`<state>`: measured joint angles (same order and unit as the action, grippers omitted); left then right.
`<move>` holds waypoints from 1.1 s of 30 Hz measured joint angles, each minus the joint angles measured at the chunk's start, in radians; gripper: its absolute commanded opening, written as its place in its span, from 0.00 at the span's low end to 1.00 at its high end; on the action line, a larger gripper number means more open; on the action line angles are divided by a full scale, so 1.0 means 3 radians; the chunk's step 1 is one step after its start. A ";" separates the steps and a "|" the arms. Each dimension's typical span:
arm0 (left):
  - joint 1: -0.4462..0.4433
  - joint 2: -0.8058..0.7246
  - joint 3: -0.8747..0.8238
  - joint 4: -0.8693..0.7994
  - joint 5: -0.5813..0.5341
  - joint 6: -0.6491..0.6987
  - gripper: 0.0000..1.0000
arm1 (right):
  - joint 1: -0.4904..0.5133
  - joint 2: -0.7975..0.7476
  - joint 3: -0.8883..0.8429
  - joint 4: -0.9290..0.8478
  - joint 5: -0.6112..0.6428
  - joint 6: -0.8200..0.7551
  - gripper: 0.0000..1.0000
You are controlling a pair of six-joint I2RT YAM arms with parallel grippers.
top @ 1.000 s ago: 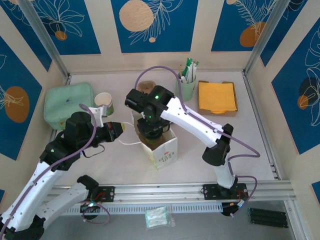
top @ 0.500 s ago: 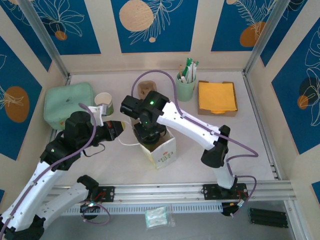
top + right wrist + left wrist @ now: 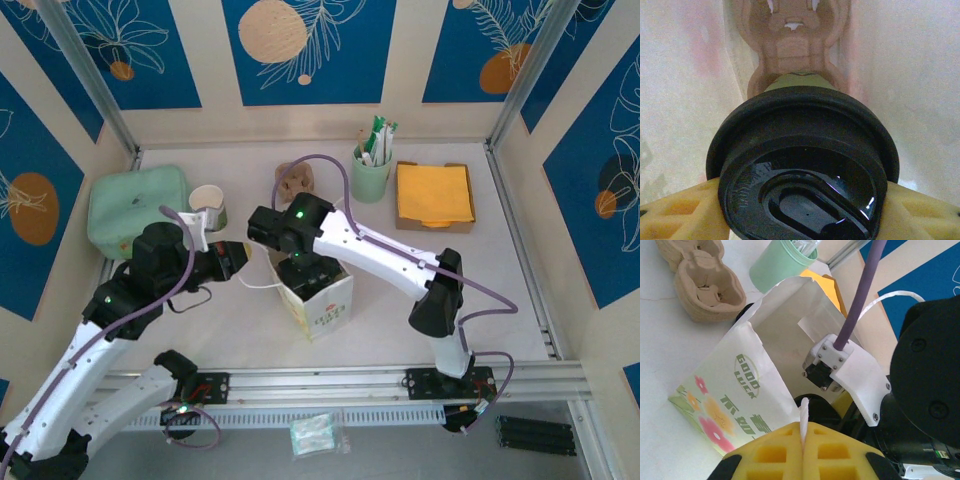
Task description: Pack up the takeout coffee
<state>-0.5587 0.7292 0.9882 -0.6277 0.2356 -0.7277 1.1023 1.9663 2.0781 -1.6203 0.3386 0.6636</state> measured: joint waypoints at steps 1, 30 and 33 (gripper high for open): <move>0.0000 0.0003 0.0000 0.0000 0.0000 0.0000 0.00 | 0.0000 -0.0013 -0.0023 0.0003 -0.0010 0.0010 0.59; 0.0000 0.0033 0.0000 0.0000 0.0000 0.0000 0.00 | -0.0028 -0.0175 -0.0656 0.0482 -0.0296 0.0120 0.56; 0.0000 0.0033 0.0000 0.0000 0.0000 0.0000 0.00 | -0.0066 -0.0202 -0.0790 0.0567 -0.0348 0.0120 0.56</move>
<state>-0.5587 0.7391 0.9882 -0.6277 0.2356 -0.7277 1.0824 1.9057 1.8412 -1.4502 0.2340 0.6994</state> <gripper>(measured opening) 0.068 0.624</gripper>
